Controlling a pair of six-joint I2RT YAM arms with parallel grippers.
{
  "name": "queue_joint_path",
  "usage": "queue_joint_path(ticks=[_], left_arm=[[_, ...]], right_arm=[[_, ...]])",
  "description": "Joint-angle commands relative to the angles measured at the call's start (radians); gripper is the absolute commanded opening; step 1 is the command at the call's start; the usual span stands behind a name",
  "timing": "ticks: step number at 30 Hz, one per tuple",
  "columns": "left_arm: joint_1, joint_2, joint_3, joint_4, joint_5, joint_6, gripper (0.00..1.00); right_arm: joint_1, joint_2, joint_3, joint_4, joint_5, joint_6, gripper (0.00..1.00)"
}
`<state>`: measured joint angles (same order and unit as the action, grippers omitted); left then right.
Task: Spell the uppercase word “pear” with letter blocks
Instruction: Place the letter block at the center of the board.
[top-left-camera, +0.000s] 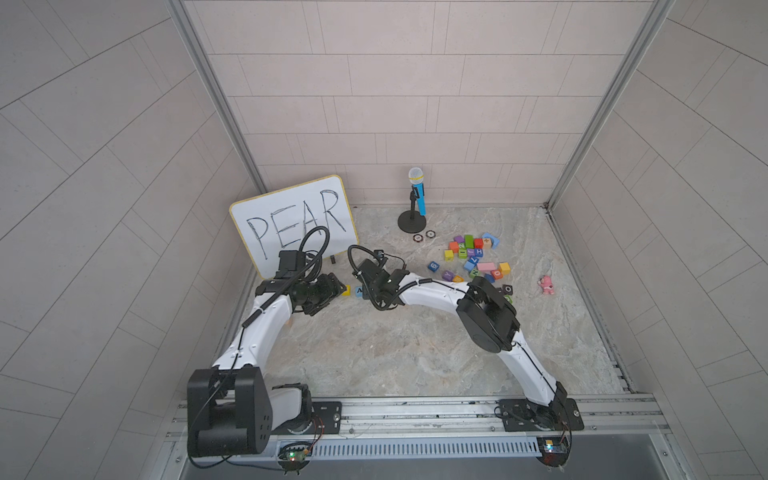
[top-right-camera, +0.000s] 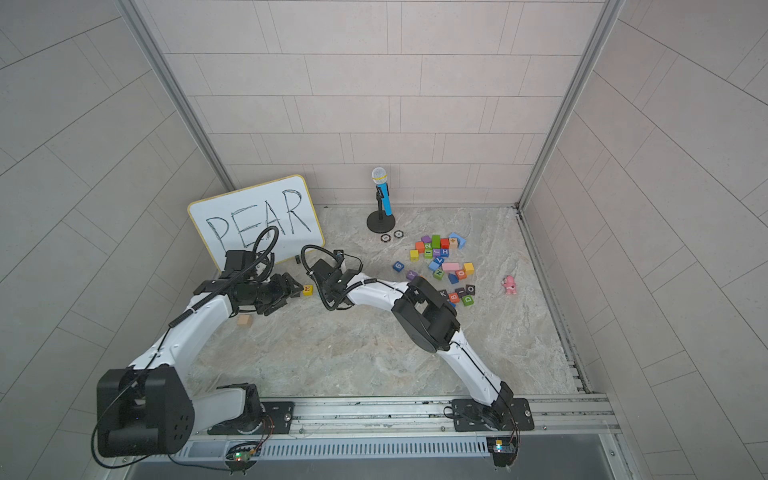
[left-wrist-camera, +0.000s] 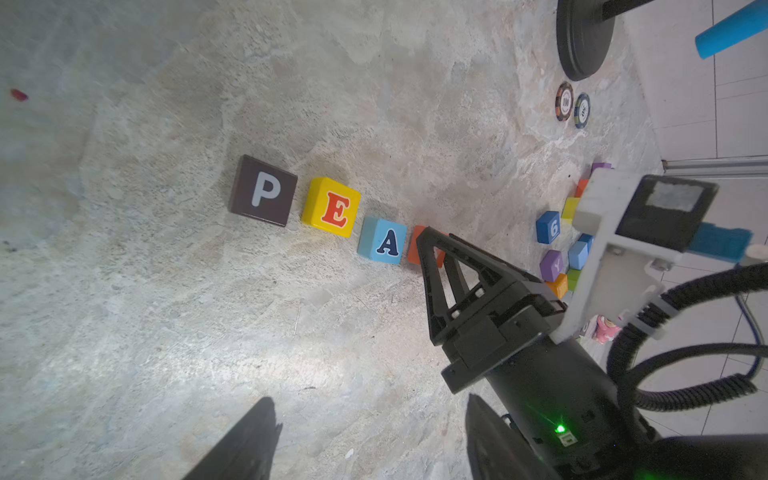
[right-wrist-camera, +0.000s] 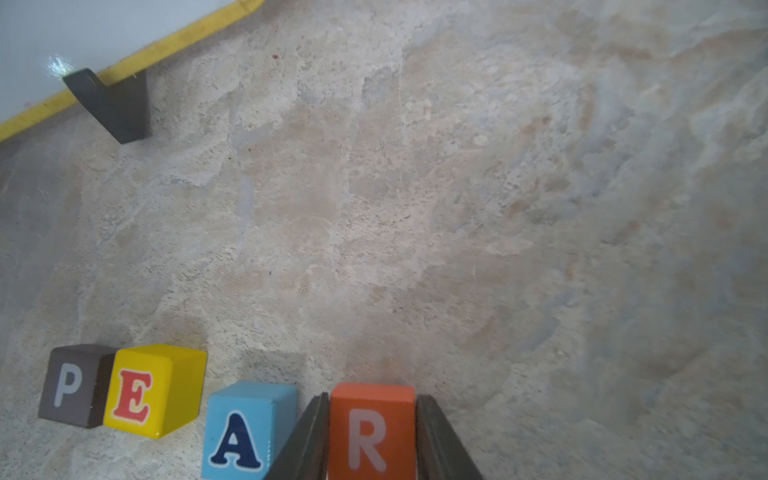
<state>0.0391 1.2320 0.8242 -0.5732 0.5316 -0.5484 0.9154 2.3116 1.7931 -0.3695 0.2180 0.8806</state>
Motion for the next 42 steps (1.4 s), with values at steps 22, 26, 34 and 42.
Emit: queue_joint_path(ticks=[22, 26, 34, 42], left_arm=[[0.008, -0.029, -0.014, -0.001, 0.005, 0.013, 0.75], [0.006, -0.029, -0.013, 0.0, 0.007, 0.013, 0.75], [0.007, -0.032, -0.015, 0.0, 0.007, 0.013, 0.76], [0.007, -0.036, -0.017, -0.001, 0.007, 0.013, 0.76]], right_arm=[[0.0, 0.013, 0.026, -0.017, 0.014, 0.027, 0.41], [0.0, -0.002, 0.017, -0.019, 0.004, 0.034, 0.41], [-0.006, -0.047, -0.023, -0.021, 0.019, 0.044, 0.42], [-0.006, -0.06, -0.039, -0.024, -0.002, 0.063, 0.43]])
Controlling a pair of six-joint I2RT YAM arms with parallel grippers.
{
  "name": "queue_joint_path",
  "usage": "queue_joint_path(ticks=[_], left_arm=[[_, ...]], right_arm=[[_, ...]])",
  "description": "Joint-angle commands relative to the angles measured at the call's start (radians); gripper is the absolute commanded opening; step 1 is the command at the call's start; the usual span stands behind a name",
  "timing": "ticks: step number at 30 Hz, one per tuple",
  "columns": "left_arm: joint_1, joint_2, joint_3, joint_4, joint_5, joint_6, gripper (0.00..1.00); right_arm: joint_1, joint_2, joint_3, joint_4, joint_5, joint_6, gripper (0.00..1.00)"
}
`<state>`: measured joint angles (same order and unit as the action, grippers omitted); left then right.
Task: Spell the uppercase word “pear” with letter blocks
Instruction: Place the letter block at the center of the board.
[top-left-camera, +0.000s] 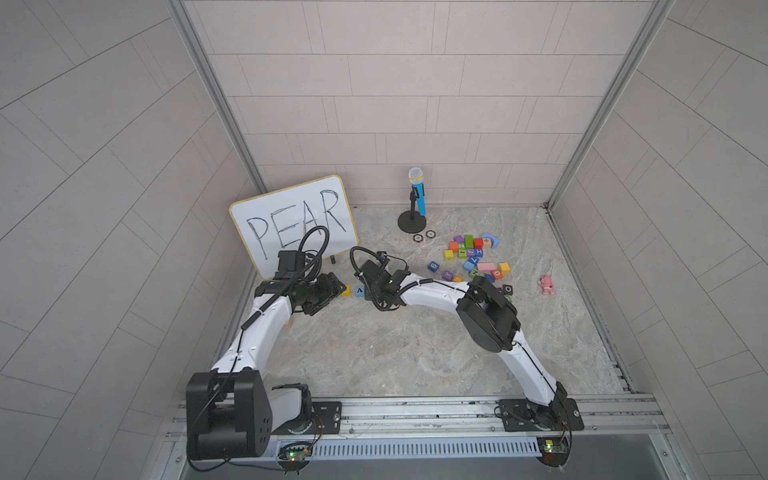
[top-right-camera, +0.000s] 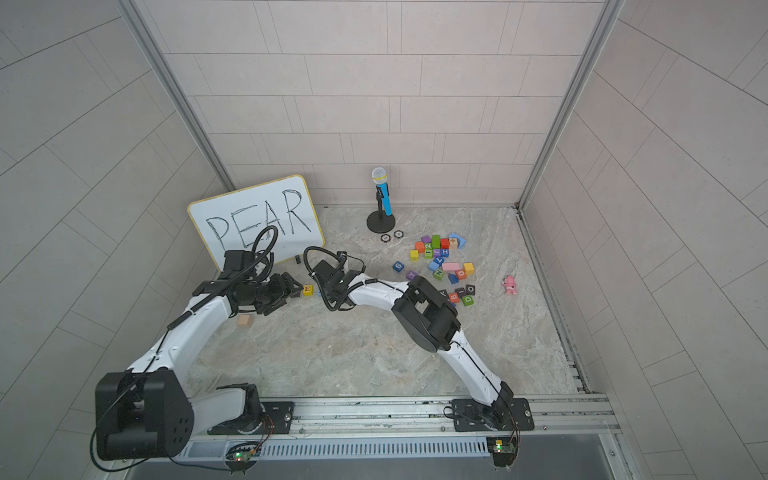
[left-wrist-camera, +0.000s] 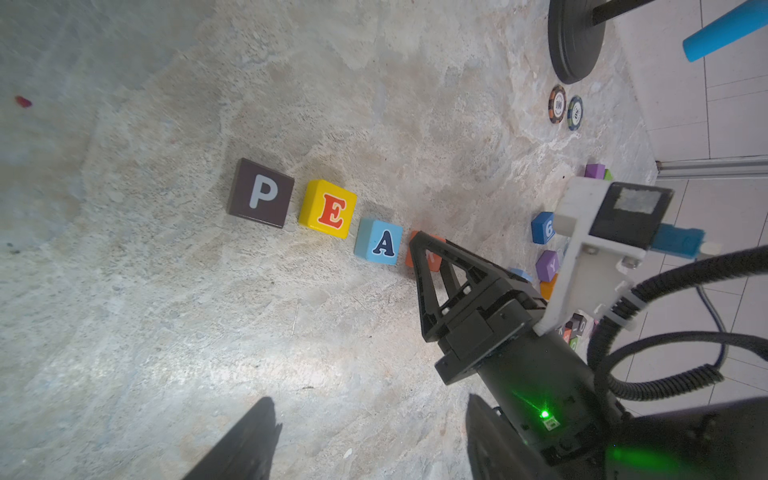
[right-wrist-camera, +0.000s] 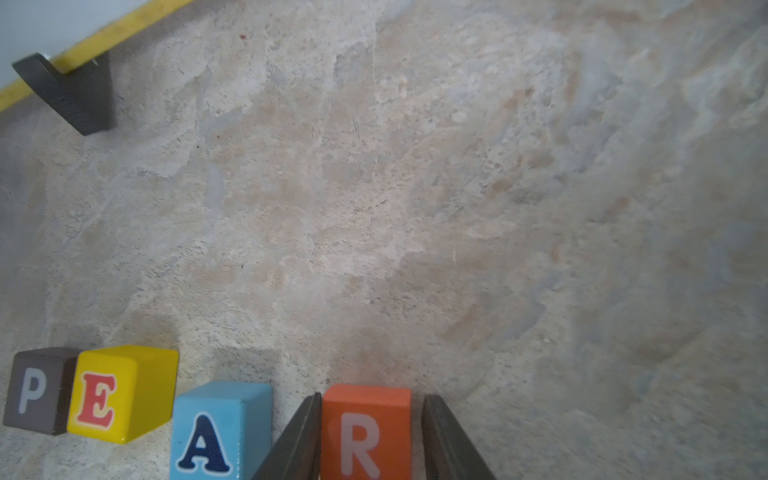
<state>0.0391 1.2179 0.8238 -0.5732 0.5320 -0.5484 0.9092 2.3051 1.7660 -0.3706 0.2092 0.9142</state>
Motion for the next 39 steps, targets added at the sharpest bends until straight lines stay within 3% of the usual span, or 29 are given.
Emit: queue_joint_path(ticks=[1, 39], left_arm=[[0.007, -0.023, -0.016, 0.0, 0.006, 0.012, 0.76], [0.008, -0.029, -0.019, 0.002, 0.004, 0.011, 0.76]], right_arm=[[0.0, -0.056, -0.01, -0.022, 0.003, 0.03, 0.43], [0.002, -0.07, -0.012, -0.014, -0.013, 0.039, 0.43]])
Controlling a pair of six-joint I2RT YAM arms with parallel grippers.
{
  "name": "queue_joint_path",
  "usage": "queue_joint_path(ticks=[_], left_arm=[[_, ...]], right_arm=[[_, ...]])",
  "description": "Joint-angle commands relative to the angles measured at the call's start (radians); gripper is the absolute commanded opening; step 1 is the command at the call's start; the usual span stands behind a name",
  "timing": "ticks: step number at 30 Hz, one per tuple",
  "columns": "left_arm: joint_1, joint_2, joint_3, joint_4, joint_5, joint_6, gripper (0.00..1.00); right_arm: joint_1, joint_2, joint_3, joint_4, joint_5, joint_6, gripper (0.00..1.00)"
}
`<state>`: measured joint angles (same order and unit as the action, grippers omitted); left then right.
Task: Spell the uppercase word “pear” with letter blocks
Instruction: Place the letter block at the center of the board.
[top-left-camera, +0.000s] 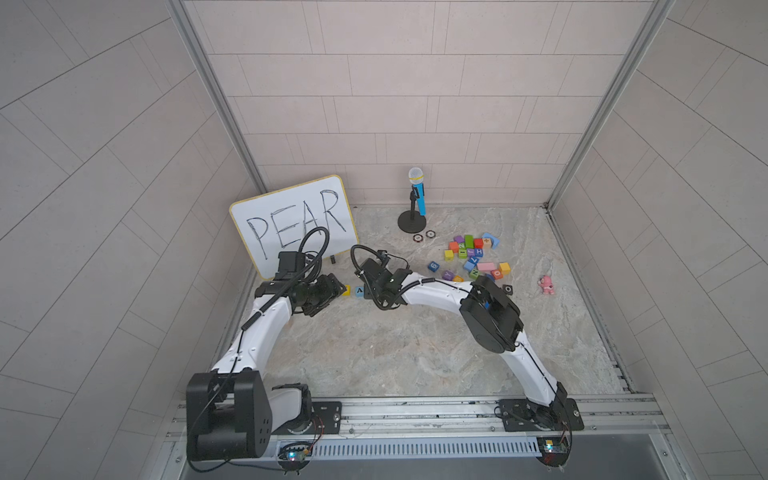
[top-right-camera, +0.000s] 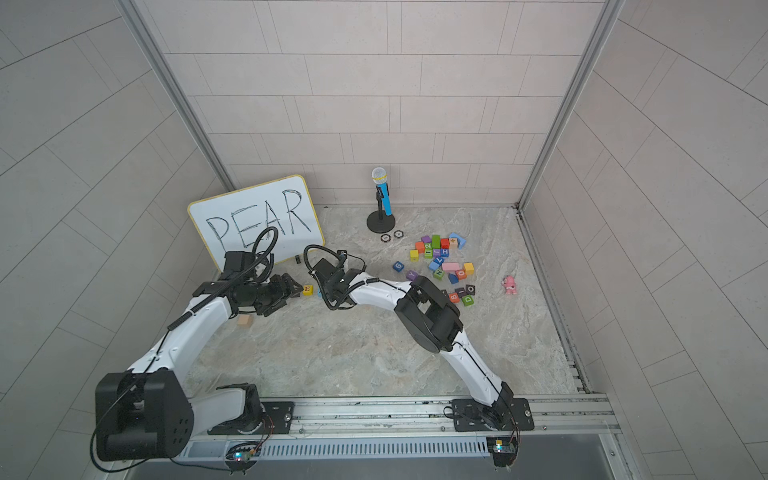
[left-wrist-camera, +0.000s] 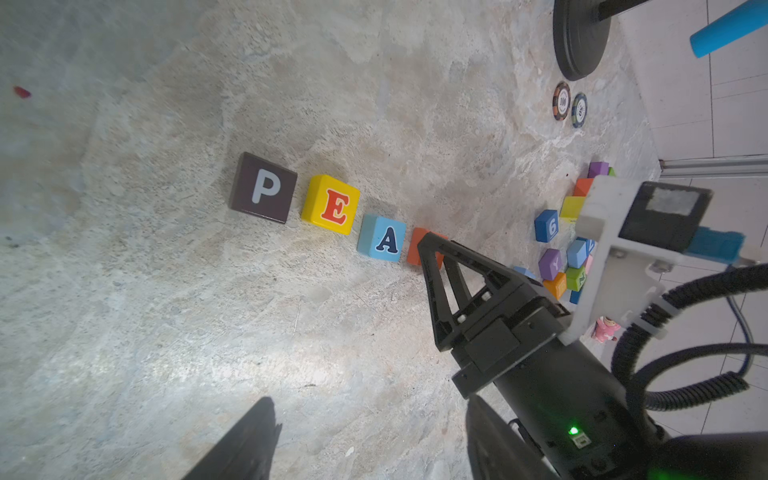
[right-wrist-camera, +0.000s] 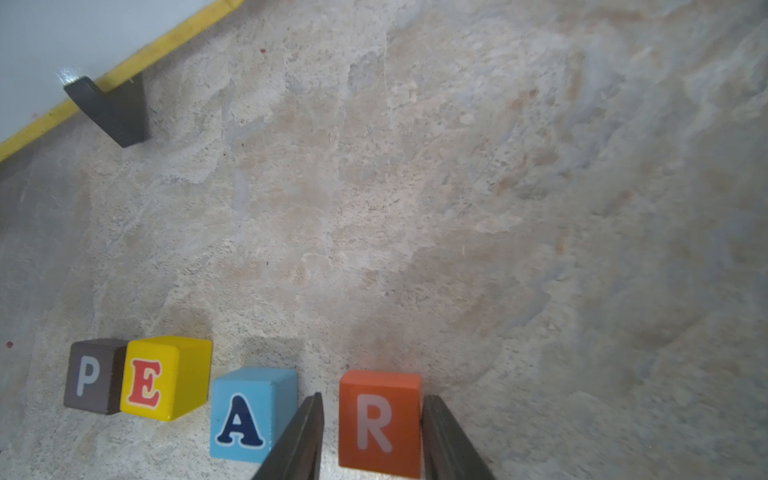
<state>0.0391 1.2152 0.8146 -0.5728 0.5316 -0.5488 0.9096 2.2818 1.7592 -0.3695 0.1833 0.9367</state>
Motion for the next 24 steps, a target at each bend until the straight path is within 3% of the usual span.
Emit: queue_joint_path(ticks=[1, 13, 18, 24], left_arm=[[0.008, -0.026, -0.009, 0.001, 0.005, 0.011, 0.76], [0.008, -0.034, -0.002, -0.001, -0.008, 0.019, 0.76], [0.008, -0.04, 0.004, -0.007, -0.024, 0.028, 0.76], [0.002, -0.076, 0.003, -0.013, -0.057, 0.035, 0.76]], right_arm=[[0.002, -0.05, -0.006, -0.016, 0.015, 0.016, 0.43], [0.008, -0.134, -0.038, -0.009, 0.083, -0.076, 0.43], [0.008, -0.229, -0.157, 0.079, 0.151, -0.183, 0.43], [0.009, -0.384, -0.363, 0.237, 0.317, -0.318, 0.43]])
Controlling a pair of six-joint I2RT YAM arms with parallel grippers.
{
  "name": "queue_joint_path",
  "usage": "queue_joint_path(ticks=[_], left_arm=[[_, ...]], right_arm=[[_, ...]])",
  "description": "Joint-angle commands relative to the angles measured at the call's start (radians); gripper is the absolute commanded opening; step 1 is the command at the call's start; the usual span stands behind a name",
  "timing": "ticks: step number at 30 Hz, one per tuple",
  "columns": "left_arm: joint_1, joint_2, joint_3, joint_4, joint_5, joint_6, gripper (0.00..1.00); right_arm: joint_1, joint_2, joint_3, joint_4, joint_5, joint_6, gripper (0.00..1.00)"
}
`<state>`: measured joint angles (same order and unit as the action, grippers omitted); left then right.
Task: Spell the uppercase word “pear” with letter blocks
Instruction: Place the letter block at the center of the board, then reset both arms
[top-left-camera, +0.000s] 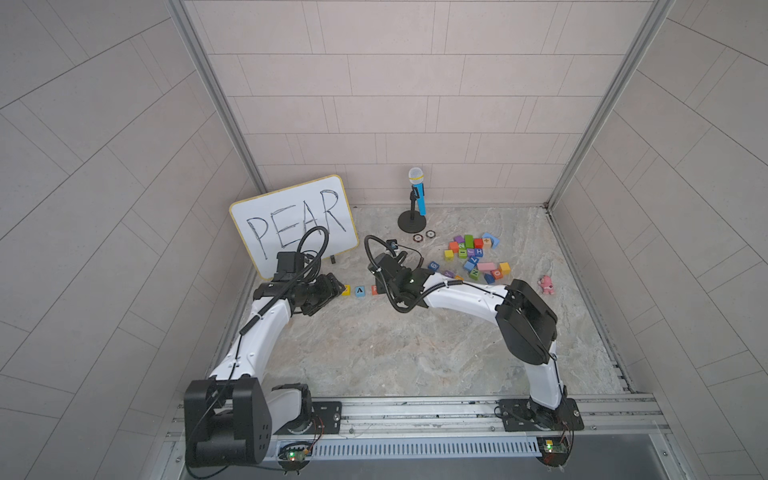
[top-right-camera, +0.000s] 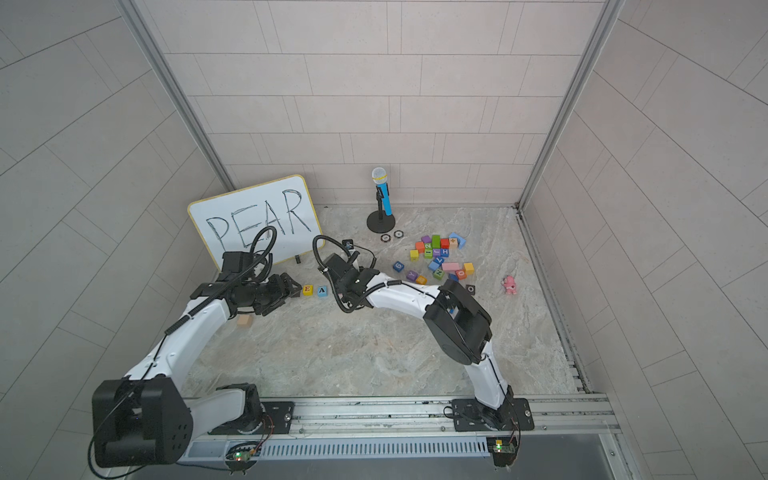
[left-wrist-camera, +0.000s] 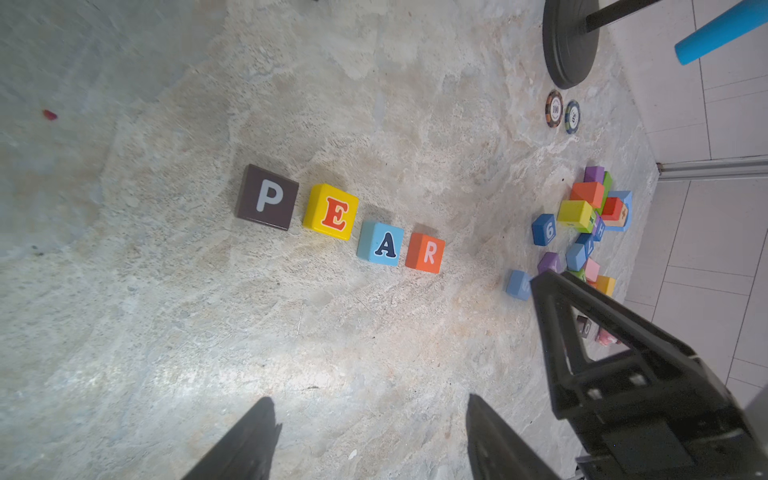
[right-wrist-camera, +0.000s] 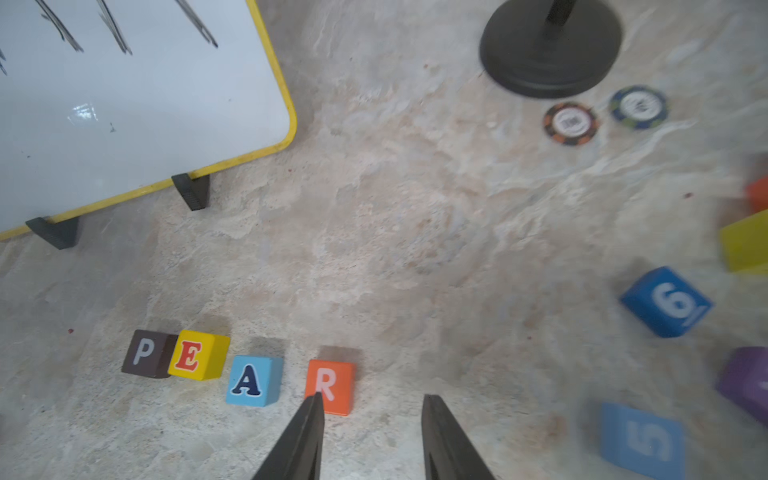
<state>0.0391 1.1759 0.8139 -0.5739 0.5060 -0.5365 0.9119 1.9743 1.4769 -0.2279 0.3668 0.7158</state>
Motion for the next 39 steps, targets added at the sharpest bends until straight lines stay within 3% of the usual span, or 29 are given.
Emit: queue_joint_path(ticks=[1, 5, 8, 11, 13, 15, 17, 18, 20, 22, 25, 26, 27, 28, 29, 31, 33, 39], left_arm=[[-0.003, -0.043, 0.002, -0.011, -0.043, 0.025, 0.76], [-0.045, -0.069, 0.015, -0.013, -0.155, 0.044, 0.76], [-0.143, -0.086, 0.034, -0.001, -0.408, 0.056, 0.76], [-0.258, -0.103, 0.013, 0.095, -0.691, 0.094, 0.8], [-0.296, -0.11, -0.058, 0.262, -0.795, 0.221, 0.82], [-0.306, -0.092, -0.194, 0.533, -0.872, 0.406, 0.82], [-0.303, -0.034, -0.347, 0.861, -0.935, 0.507, 0.82], [-0.28, 0.025, -0.41, 1.019, -0.919, 0.546, 0.82], [-0.237, 0.13, -0.389, 1.05, -0.862, 0.549, 0.78], [-0.235, 0.151, -0.363, 1.04, -0.785, 0.583, 0.77], [-0.217, 0.176, -0.366, 1.138, -0.726, 0.604, 0.78], [-0.21, 0.188, -0.372, 1.159, -0.695, 0.62, 0.78], [-0.204, 0.207, -0.38, 1.2, -0.688, 0.627, 0.78], [-0.203, 0.21, -0.381, 1.204, -0.674, 0.645, 0.77], [-0.196, 0.208, -0.388, 1.21, -0.646, 0.653, 0.77], [-0.18, 0.228, -0.399, 1.248, -0.632, 0.651, 0.77], [-0.176, 0.252, -0.397, 1.275, -0.625, 0.661, 0.76], [-0.122, 0.305, -0.412, 1.35, -0.607, 0.601, 0.75]], right_arm=[[0.007, -0.104, -0.12, 0.14, 0.162, -0.119, 0.43], [0.0, -0.226, -0.291, 0.29, 0.236, -0.255, 0.46], [-0.035, -0.321, -0.401, 0.364, 0.282, -0.338, 0.47], [-0.093, -0.413, -0.569, 0.52, 0.328, -0.521, 0.46], [-0.139, -0.49, -0.711, 0.669, 0.377, -0.725, 0.46], [-0.234, -0.598, -0.862, 0.799, 0.332, -0.907, 0.5], [-0.388, -0.694, -0.961, 0.771, 0.206, -0.91, 0.5], [-0.477, -0.717, -0.986, 0.749, 0.135, -0.863, 0.48], [-0.582, -0.72, -1.029, 0.78, 0.063, -0.837, 0.49], [-0.648, -0.664, -1.094, 0.946, -0.016, -0.868, 0.51], [-0.754, -0.541, -1.186, 1.211, -0.102, -0.789, 0.54], [-0.776, -0.493, -1.204, 1.273, -0.115, -0.769, 0.61], [-0.781, -0.425, -1.202, 1.333, -0.11, -0.763, 0.94], [-0.783, -0.36, -1.196, 1.416, -0.106, -0.772, 1.0], [-0.78, -0.365, -1.192, 1.403, -0.087, -0.766, 1.0], [-0.795, -0.443, -1.125, 1.148, -0.124, -0.751, 1.0], [-0.836, -0.39, -1.119, 1.225, -0.202, -0.727, 1.0], [-0.845, -0.401, -1.1, 1.169, -0.215, -0.719, 1.0]])
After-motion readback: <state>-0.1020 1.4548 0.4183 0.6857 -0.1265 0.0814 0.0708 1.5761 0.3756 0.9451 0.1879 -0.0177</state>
